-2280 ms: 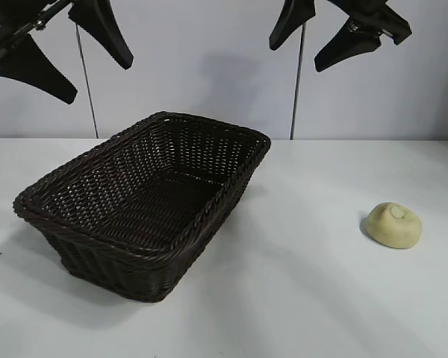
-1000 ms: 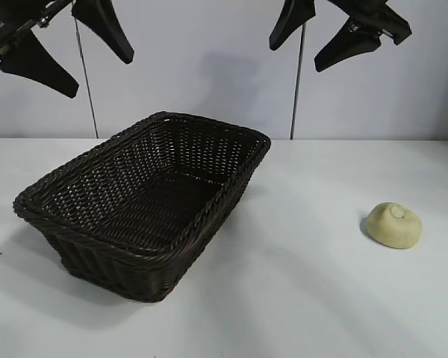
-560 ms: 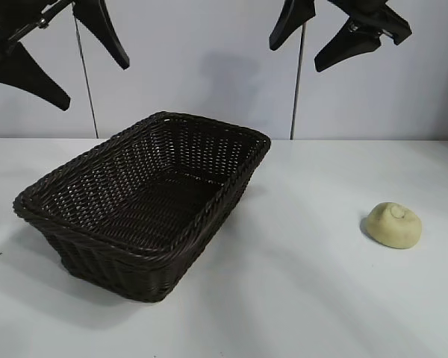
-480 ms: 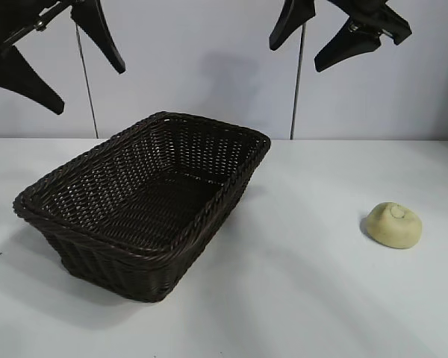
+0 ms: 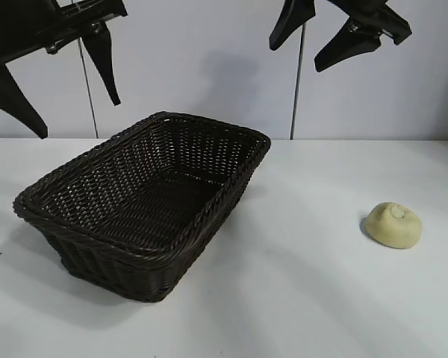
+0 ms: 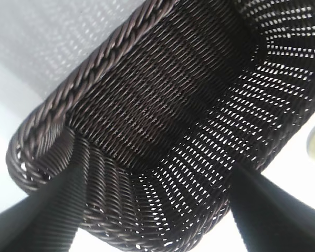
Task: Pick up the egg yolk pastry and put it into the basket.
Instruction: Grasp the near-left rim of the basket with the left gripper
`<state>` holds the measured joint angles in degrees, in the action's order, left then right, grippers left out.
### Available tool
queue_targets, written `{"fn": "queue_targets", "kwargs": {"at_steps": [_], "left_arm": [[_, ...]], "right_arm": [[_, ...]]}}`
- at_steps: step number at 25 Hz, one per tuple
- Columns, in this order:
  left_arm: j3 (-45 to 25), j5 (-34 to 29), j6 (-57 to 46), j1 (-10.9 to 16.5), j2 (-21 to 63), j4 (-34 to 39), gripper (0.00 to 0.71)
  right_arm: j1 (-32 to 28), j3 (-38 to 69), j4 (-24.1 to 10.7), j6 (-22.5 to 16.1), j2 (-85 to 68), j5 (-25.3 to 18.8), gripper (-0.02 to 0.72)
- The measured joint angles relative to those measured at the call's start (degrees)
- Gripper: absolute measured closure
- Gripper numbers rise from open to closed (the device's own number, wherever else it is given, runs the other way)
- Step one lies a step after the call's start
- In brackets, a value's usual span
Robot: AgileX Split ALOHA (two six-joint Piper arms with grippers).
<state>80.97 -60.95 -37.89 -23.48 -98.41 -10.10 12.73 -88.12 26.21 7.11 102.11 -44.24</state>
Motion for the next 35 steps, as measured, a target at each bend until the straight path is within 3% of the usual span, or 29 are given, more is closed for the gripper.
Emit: {"fn": "queue_targets", "kwargs": {"at_steps": [7,15,23,35], "left_arm": [[-0.1,-1.9,-2.9,-2.7,1.0,1.9,0.168],[-3.0,-1.6,-5.2,-2.8,5.1,2.1,0.168],[-16.1,5.9,-13.1,-2.9,11.4,2.0,0.169],[-28.0,21.1,-28.6,-4.8,12.2,1.4,0.169]], "right_arm": [[0.0,0.0,0.0,0.0,0.0,-1.4,0.208],[0.0,0.0,0.0,0.0,0.0,-1.5,0.208],[0.0,0.0,0.0,0.0,0.0,-1.5,0.208],[0.0,0.0,0.0,0.0,0.0,-1.4,0.208]]}}
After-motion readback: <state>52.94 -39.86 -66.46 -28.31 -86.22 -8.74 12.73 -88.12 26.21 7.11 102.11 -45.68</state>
